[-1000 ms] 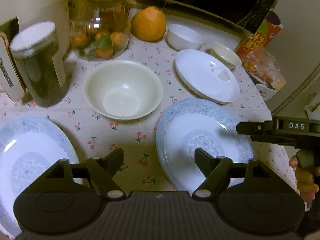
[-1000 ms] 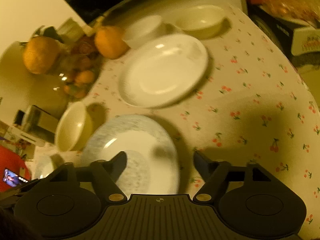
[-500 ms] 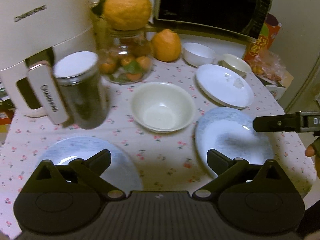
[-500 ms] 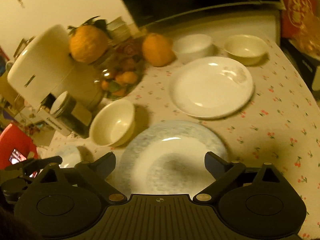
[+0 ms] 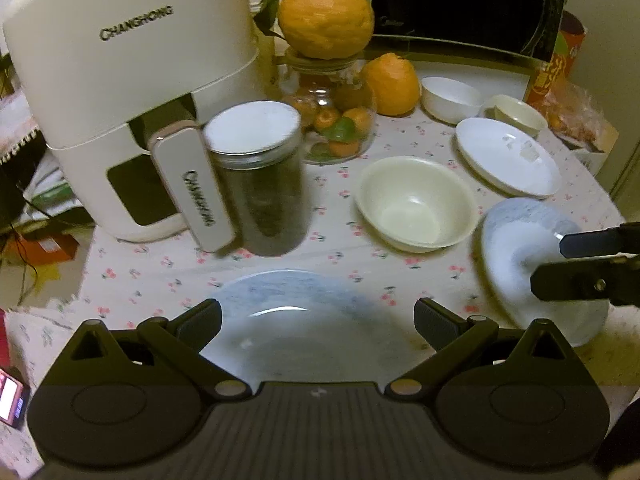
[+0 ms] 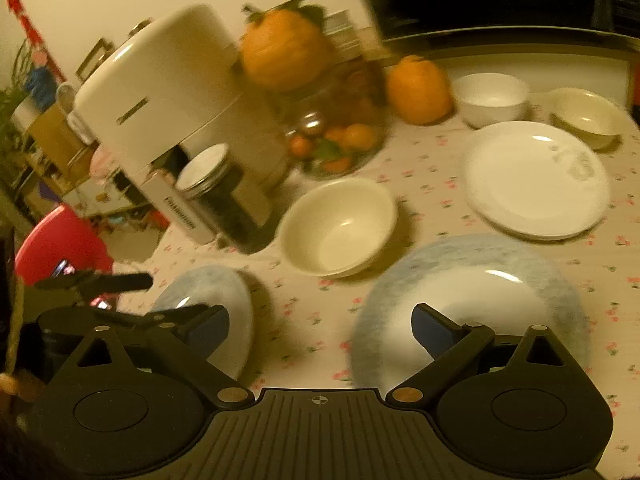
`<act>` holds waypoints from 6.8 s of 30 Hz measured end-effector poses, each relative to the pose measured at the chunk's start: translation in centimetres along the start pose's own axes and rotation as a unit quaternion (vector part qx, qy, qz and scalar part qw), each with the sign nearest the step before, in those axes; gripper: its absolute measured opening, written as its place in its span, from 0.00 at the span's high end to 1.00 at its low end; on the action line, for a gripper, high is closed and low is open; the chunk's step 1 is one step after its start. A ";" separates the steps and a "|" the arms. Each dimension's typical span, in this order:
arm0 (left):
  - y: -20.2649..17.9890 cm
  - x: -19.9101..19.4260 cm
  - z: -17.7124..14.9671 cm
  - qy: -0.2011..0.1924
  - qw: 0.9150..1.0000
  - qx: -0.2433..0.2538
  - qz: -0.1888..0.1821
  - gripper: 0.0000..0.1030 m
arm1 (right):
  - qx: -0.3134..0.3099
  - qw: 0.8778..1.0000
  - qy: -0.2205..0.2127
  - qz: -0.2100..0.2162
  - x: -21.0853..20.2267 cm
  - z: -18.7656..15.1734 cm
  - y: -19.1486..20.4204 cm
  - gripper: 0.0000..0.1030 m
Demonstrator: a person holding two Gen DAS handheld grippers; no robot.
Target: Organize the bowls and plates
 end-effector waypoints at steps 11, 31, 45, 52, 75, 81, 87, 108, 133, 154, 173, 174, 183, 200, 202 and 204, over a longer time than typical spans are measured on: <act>4.6 1.0 -2.5 0.003 1.000 0.016 0.005 0.09 | -0.029 0.999 0.022 0.041 3.6 -2.3 4.4 0.04; 8.1 2.4 -5.5 0.048 0.998 -0.043 -0.025 0.58 | -0.066 0.996 0.036 0.047 7.1 -5.2 7.3 0.08; 9.0 2.5 -5.8 0.055 0.996 -0.068 -0.015 0.79 | -0.088 0.994 0.060 0.017 8.5 -6.5 7.4 0.68; 9.0 2.1 -5.7 0.047 0.996 -0.075 -0.023 0.84 | -0.088 0.995 0.044 0.005 7.5 -5.7 6.9 0.78; 6.0 -0.6 -2.6 -0.026 0.994 -0.085 -0.064 0.85 | -0.056 0.998 0.003 0.020 2.2 -2.4 3.7 0.78; 4.3 -1.3 -1.5 -0.041 0.993 -0.083 -0.079 0.86 | -0.039 0.999 -0.008 0.023 0.5 -1.6 1.9 0.78; 2.5 -1.4 -0.5 -0.048 0.990 -0.084 -0.098 0.88 | -0.023 0.999 -0.021 0.022 -1.1 -1.0 -0.1 0.78; -5.5 -0.3 1.7 -0.034 0.991 -0.042 -0.125 0.88 | 0.024 0.999 -0.022 -0.012 -5.5 -1.7 -7.6 0.78; -12.2 3.3 2.5 0.008 0.994 0.009 -0.113 0.87 | 0.053 0.995 0.010 -0.085 -6.1 -3.0 -13.6 0.78; -13.3 4.7 2.0 0.026 0.995 0.035 -0.085 0.87 | 0.013 0.991 0.021 -0.132 -4.8 -3.2 -13.2 0.77; -14.4 4.7 1.8 0.010 0.996 0.075 -0.046 0.89 | -0.071 0.979 0.020 -0.189 -3.7 -3.6 -11.7 0.78; -14.4 4.7 1.9 0.009 0.996 0.077 -0.044 0.89 | -0.072 0.979 0.021 -0.190 -3.7 -3.6 -11.6 0.78; -14.3 4.7 1.9 0.011 0.996 0.072 -0.044 0.89 | -0.080 0.977 0.023 -0.195 -3.5 -3.4 -11.5 0.77; -13.8 4.4 2.5 0.018 0.996 0.038 -0.075 0.55 | -0.017 0.987 0.005 -0.160 -5.1 -1.5 -12.9 0.44; -13.7 4.2 2.8 0.014 0.996 0.026 -0.082 0.45 | -0.006 0.988 0.003 -0.157 -5.4 -1.2 -13.1 0.36; -13.7 3.9 3.2 0.013 0.996 0.017 -0.092 0.37 | 0.008 0.988 0.001 -0.152 -5.8 -0.8 -13.3 0.30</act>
Point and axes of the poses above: each gripper's, at about its wrist camera, not at the fingertips, and x roughly the way its jaws point, y to its left, z to its top, the point moved 4 cm from there along x, roughly the way its jaws point, and after that the axes turned 2 degrees about x, right-handed, at the moved point
